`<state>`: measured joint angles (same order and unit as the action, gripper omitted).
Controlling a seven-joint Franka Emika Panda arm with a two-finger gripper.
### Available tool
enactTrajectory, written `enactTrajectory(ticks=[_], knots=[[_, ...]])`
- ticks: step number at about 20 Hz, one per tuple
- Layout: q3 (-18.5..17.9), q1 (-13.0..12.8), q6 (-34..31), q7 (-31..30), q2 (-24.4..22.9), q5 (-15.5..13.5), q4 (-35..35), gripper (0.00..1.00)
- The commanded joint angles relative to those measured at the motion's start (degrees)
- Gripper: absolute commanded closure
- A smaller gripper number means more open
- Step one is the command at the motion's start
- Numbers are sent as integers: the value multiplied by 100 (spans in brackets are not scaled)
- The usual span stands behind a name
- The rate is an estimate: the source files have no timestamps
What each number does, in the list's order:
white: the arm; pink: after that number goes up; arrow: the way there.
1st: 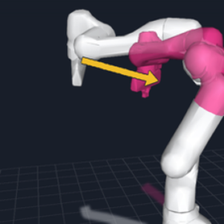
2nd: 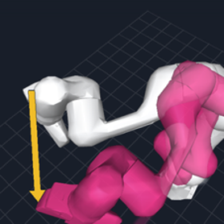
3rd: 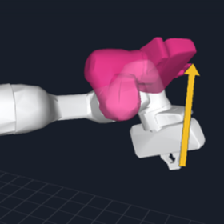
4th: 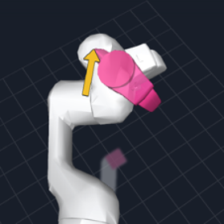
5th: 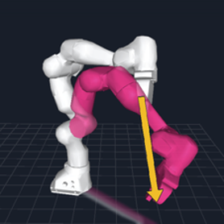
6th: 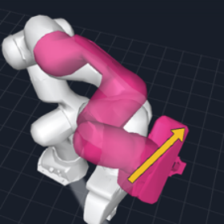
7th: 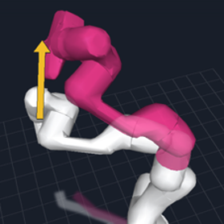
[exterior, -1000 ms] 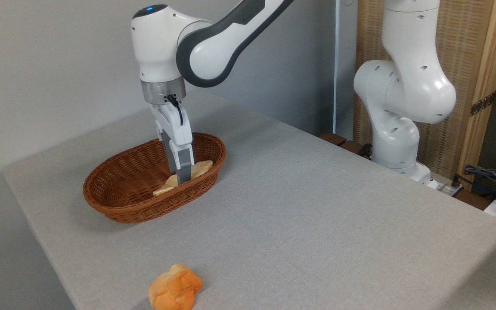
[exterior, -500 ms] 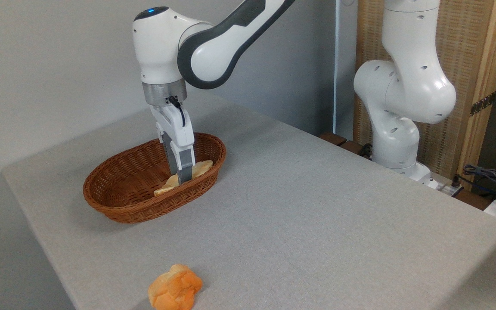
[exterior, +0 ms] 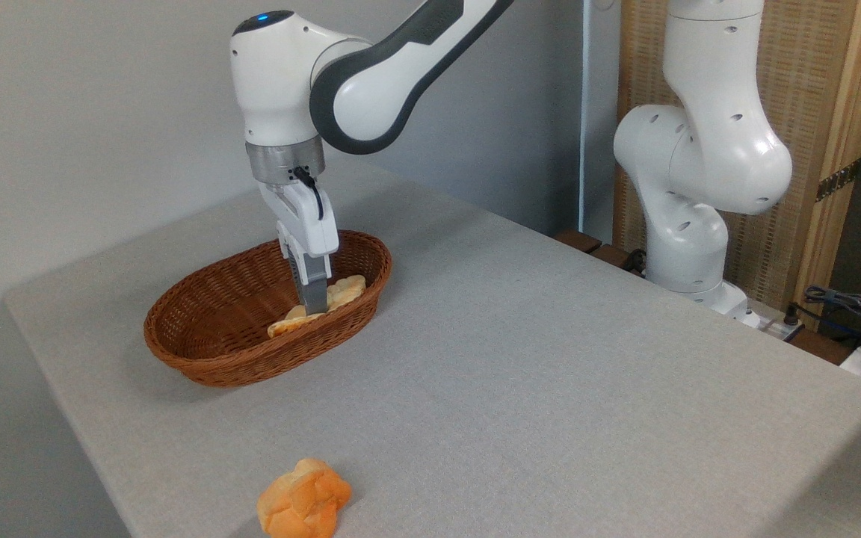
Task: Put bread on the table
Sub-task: 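Close the gripper on the bread roll inside the basket, then lift the bread roll out of the basket and move it beside the basket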
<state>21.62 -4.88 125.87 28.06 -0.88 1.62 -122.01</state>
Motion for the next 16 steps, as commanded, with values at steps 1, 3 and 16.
enactTrajectory(ticks=[1, 3, 16], knots=[[-44, -39, -369, -152, -44, -162, 317, 99], [-157, -22, -642, -117, -44, -337, 590, 100], [-1282, -4, -2672, 1155, -394, -646, 1654, 96]])
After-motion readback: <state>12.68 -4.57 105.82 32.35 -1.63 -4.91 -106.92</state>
